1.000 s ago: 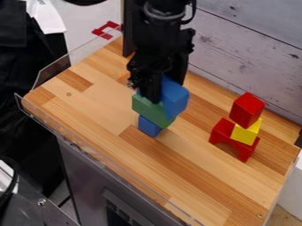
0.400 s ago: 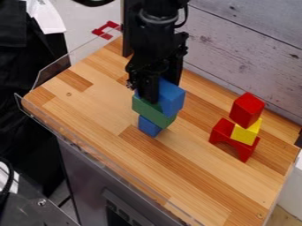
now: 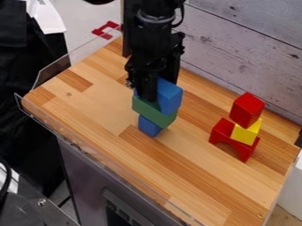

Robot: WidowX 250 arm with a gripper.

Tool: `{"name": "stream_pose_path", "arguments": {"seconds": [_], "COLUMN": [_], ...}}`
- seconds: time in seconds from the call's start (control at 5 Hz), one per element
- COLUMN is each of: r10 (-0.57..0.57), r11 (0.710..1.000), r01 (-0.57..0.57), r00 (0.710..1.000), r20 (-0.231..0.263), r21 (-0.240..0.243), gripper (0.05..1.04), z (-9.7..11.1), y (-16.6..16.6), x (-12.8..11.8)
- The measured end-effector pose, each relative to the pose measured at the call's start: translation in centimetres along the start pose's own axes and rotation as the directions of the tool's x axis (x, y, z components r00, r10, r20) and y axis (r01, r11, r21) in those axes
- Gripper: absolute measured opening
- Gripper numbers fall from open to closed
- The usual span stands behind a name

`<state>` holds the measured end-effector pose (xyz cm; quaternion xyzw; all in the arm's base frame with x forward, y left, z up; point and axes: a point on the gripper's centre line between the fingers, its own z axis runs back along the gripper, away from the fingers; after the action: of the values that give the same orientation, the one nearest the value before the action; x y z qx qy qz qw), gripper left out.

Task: Take the blue object and put it on top of the other

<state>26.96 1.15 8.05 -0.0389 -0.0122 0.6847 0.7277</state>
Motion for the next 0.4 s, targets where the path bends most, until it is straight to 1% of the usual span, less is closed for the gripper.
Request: {"name": "stream_pose_path", "arguments": {"seconds": [0.2, 0.4], "r10": [0.007, 0.002], "r11": [1.0, 1.0], "r01": [-0.007, -0.002], "r00": [1.0, 1.0], "r20": [-0.006, -0.014], "r21": [0.009, 0.019], "gripper": [0.644, 0.918], "z": [-0.18, -0.29], "y": [-0.15, -0.14], "x": [0.32, 0.3]}}
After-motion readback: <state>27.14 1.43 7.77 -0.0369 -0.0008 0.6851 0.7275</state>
